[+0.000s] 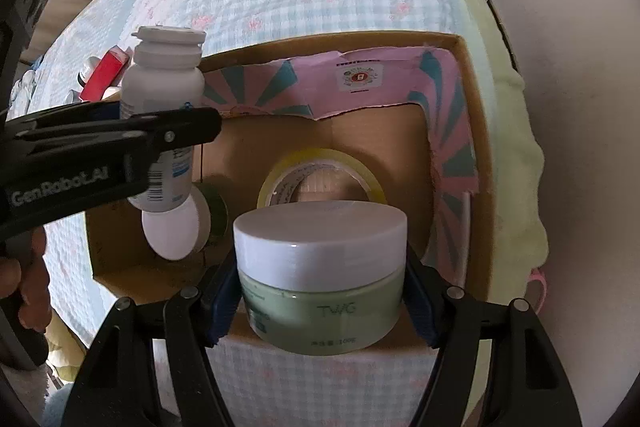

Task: Organize rigid objects
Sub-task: 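Lower the pill bottle and green jar into the box and release, then withdraw both tools from the box toward the red box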

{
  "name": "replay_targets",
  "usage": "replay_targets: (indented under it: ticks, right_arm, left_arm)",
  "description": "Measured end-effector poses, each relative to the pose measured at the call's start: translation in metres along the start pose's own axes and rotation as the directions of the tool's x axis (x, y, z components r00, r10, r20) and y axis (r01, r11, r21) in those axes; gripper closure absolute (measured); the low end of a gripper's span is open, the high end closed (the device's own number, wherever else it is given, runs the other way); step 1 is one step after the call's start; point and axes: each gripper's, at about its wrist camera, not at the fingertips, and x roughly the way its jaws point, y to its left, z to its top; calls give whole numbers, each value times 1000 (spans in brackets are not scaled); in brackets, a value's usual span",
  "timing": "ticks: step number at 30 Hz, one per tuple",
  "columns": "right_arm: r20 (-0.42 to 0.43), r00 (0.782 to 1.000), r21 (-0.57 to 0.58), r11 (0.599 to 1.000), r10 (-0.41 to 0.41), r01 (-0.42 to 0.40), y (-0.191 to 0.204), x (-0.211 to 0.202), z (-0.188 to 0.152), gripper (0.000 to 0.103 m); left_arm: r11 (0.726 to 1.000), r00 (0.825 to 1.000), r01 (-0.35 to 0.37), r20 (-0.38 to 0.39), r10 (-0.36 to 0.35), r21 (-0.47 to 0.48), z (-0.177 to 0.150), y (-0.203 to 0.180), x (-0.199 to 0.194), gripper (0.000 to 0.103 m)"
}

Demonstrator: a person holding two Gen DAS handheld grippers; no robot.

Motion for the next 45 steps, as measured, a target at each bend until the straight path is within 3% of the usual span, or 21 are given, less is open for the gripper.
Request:
replay_targets:
  ticks: [1,2,3,5,6,11,21,31,45]
  right_arm:
    - [5,1000,0,1000,-1,1,0,2,1,36]
    - [9,1000,-1,1000,-3,3,-1,4,1,36]
    - [2,1000,-1,1000,-1,1,-1,7,2,36]
    - [-5,1000,2,1000,-8,8,0,11,2,7]
    - [14,1000,-6,1000,-20,20,1,9,2,0]
    - [55,998,1,999,-32,32,0,-4,-7,0]
    - [51,998,66,998,-27,24,-4,-13,-27,0]
    - [101,993,92,995,-54,45,4,-46,-33,0]
    - [186,978,41,995,-94,88,59,-108,-56,0]
  left_arm:
    - [1000,1000,8,9,-8,1,1,0,-1,44]
    - [1000,1000,2,19,-2,5,3,-1,-3,18]
    - [1000,1000,-5,23,5,10,4,-1,-4,1]
    - [1000,1000,-5,15,5,13,6,0,-7,0]
    - [1000,1000,-21,17,21,14,6,2,-11,0]
    - [999,998,-52,24,52,6,-8,19,-26,0]
    - [995,993,-95,65,96,-17,-31,36,-54,0]
    - [996,989,-77,122,81,-36,-53,36,-96,0]
    - [987,965,-102,227,129,-125,-127,80,-180,0]
